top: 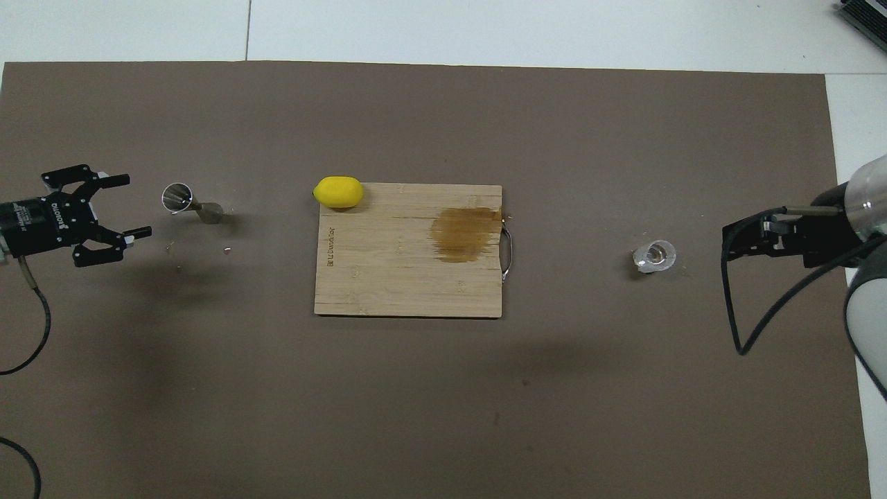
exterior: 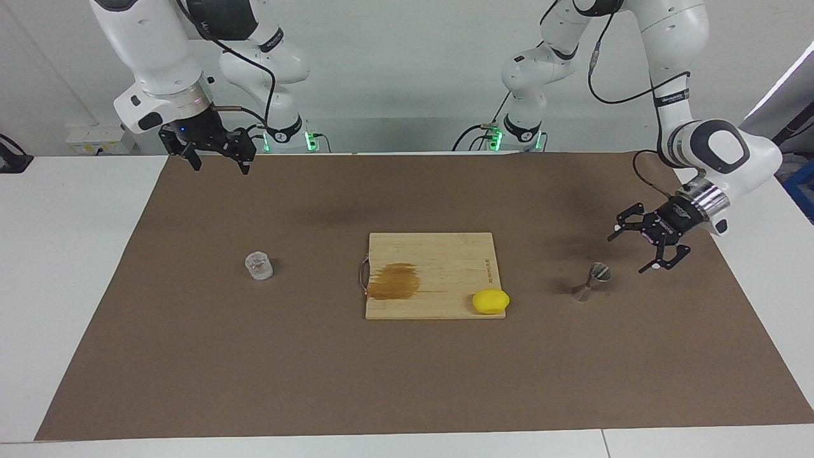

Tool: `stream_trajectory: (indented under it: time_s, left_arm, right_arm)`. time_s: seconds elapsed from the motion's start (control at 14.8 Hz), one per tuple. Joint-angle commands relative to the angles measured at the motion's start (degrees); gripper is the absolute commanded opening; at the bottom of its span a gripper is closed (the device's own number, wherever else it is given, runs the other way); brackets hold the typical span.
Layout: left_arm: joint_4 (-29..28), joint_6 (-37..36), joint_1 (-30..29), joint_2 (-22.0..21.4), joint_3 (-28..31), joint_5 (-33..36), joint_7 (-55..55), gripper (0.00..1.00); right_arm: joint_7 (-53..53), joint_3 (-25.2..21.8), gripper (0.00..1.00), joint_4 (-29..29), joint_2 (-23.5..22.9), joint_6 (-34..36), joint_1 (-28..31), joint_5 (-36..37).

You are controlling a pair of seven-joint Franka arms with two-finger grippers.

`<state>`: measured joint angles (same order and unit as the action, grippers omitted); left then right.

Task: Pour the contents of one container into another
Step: 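Move the left gripper onto the metal cup and close on it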

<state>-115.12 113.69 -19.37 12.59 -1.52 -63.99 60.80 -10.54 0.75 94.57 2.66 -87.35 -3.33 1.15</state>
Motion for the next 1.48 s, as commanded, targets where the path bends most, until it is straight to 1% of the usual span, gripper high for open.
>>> stream_trajectory:
  time_s: [0.0,0.47,0.88,1.42]
  left_arm:
    - [-3.44,2.41,1.7,-1.34,0.46,-1.84,-2.52,1.0]
    - [-6.96,6.01,3.81,-2.04,0.37,-4.91,-4.9,1.0]
    - [-6.96,9.61,6.09,-1.69,0.37,-8.42,-4.99,0.99]
    - [-7.05,10.15,6.1,-1.69,0.46,-9.22,-4.9,0.91]
  right_arm:
    - [1.49,0.22,1.0,1.14,1.3,0.16,0.87,-1.15]
    - [1.84,0.13,1.0,1.14,1.3,0.34,1.92,-1.15]
    - [1.75,0.13,1.0,1.14,1.3,0.34,1.83,-1.15]
    - [1.93,0.13,1.0,1.14,1.3,0.52,2.54,-1.15]
